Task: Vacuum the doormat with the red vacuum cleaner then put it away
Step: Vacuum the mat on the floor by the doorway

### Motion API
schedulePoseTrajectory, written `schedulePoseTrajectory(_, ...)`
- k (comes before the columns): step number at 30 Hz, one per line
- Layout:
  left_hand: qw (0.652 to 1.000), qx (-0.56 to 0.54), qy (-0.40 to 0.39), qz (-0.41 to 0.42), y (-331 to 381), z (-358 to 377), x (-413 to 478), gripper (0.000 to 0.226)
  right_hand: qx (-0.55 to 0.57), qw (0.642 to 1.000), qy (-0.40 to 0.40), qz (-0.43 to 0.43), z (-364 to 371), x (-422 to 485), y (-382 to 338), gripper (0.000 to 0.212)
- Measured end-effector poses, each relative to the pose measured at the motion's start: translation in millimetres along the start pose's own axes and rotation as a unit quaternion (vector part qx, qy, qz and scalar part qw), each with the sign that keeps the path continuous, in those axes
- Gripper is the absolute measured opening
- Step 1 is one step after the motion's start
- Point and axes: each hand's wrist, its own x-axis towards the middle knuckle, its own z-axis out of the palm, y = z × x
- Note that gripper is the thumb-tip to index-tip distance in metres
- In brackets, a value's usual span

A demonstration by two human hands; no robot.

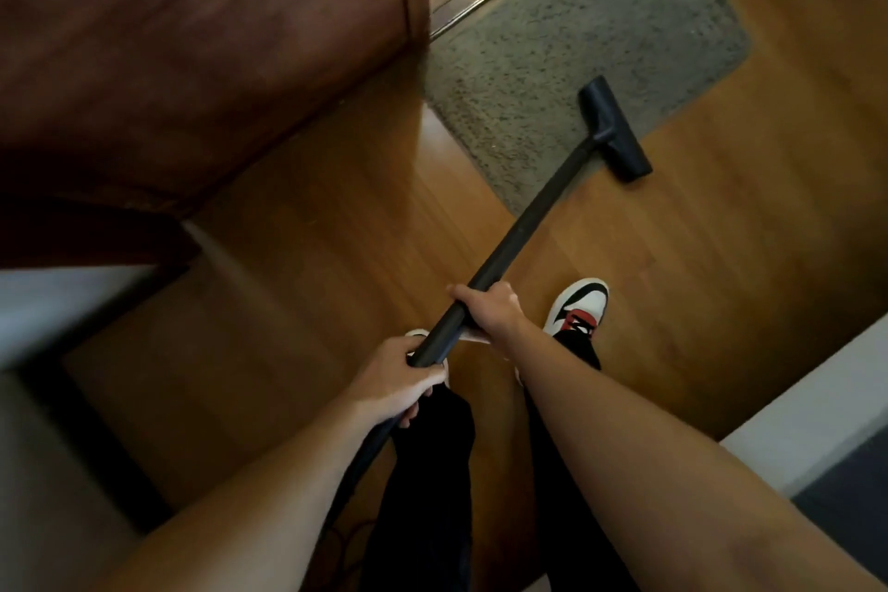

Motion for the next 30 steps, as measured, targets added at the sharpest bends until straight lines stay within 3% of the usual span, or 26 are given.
schedulePoseTrajectory(1,1.000,0.001,-0.004,0.007,-5.0,-5.1,-4.4,0.005,-0.026,1.000,-0.009,0.000,0.6,-3.4,0.6,0.061)
schedulePoseTrajectory(4,1.000,-0.004,-0.007,0.014,-17.8,-14.6,-14.0,0.020,-0.119,0.992,-0.031,0.003,-3.7,-14.1,-1.9,0.060)
schedulePoseTrajectory(6,1.000,-0.009,-0.011,0.017,-25.9,-19.0,-18.3,0.025,-0.247,0.968,-0.035,-0.019,-7.9,-17.9,-8.2,0.064)
schedulePoseTrajectory(8,0.999,-0.023,-0.017,0.024,-33.7,-24.3,-21.2,0.028,-0.436,0.894,-0.027,-0.101,-9.5,-18.2,-17.1,0.068)
schedulePoseTrajectory(10,0.999,-0.026,-0.023,0.038,-41.0,-31.2,-23.9,0.030,-0.573,0.788,-0.001,-0.227,-8.2,-20.1,-26.5,0.066)
schedulePoseTrajectory(12,0.998,-0.023,-0.029,0.044,-47.6,-39.4,-26.1,0.029,-0.601,0.713,-0.057,-0.357,-4.6,-20.1,-32.8,0.064)
schedulePoseTrajectory(14,0.998,-0.029,-0.034,0.040,-52.4,-48.0,-28.0,0.023,-0.616,0.641,-0.156,-0.430,6.1,-18.7,-34.5,0.071)
schedulePoseTrajectory(16,0.998,-0.033,-0.042,0.043,-53.3,-54.8,-29.8,0.016,-0.657,0.571,-0.209,-0.445,25.3,-14.2,-34.2,0.079)
schedulePoseTrajectory(18,0.997,-0.036,-0.042,0.044,-51.2,-59.3,-35.3,0.015,-0.675,0.528,-0.264,-0.443,47.8,-10.6,-30.1,0.075)
schedulePoseTrajectory(23,0.998,0.029,0.001,0.051,-52.7,-73.3,-58.3,0.014,-0.664,0.551,-0.349,-0.366,85.1,-23.6,-38.3,0.029)
schedulePoseTrajectory(25,0.992,0.085,0.071,0.060,-54.7,-78.0,-70.5,0.020,-0.668,0.547,-0.372,-0.341,93.3,-23.8,-37.0,0.028)
schedulePoseTrajectory(27,0.980,0.101,0.152,0.075,-53.2,-77.9,-89.2,0.039,-0.672,0.540,-0.375,-0.341,100.2,-28.1,-37.2,0.042)
schedulePoseTrajectory(28,0.972,0.086,0.196,0.092,-50.7,-76.4,-101.5,0.051,-0.674,0.537,-0.374,-0.343,104.3,-31.7,-38.9,0.046)
schedulePoseTrajectory(30,0.942,0.021,0.298,0.153,-44.2,-70.9,-130.8,0.059,-0.664,0.548,-0.381,-0.338,113.3,-40.0,-43.4,0.034)
